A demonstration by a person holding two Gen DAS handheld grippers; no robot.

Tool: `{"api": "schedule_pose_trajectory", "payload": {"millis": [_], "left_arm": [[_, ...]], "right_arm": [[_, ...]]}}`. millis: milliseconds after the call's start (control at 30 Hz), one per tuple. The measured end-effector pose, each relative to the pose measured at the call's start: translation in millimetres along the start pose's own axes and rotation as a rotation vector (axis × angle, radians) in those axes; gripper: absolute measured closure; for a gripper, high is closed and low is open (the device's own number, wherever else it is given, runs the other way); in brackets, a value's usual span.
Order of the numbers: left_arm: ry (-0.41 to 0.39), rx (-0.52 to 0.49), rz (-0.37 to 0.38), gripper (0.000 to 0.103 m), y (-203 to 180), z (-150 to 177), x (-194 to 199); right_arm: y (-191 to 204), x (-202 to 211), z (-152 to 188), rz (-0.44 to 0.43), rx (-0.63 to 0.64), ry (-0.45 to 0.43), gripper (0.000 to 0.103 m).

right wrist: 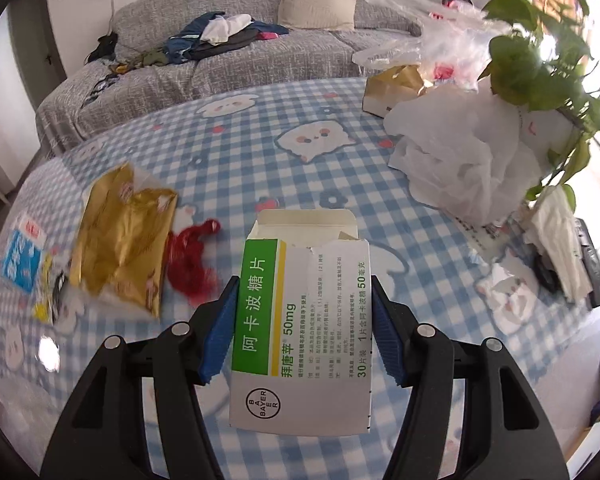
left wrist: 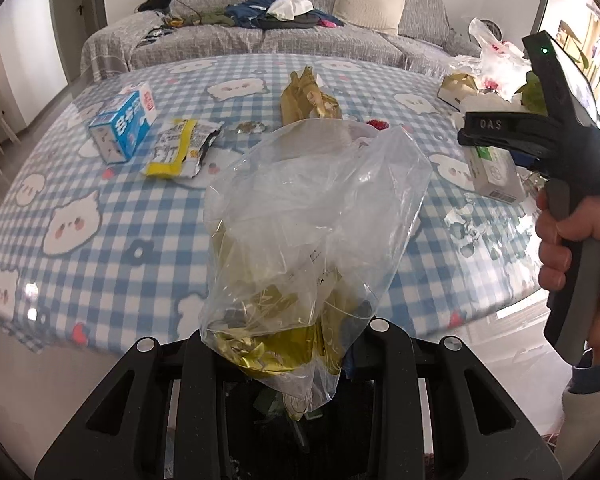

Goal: Collect trash
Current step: 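Carry the medicine box and clear bag down over the trash bin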

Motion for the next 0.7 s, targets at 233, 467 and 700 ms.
{"api": "schedule_pose_trajectory", "payload": {"millis": [233, 467, 700], "left_arm": [[0.009, 0.015, -0.003, 0.074, 2, 28, 18], [0.021, 0.017, -0.005, 0.074, 0, 59, 35], [0.019, 0.026, 0.0, 0.074, -3, 90, 53]], "right_arm": [[-8, 40, 29, -0.025, 0.021, -0.009, 0.044], [-15, 80, 64, -0.042, 0.049, -0.042, 0.044], [-26, 110, 110, -0.082, 0.038, -0.041, 0.044]]}}
Point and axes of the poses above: each gripper's, at about its wrist camera, not at the fingertips, and x roughly against the way its jaws point, y to its left, z to its underside, the point moved 2 cm from there along -x, roughly the way its jaws point, and after that the axes turned 12 degrees about -y, right-handed, at the moved point
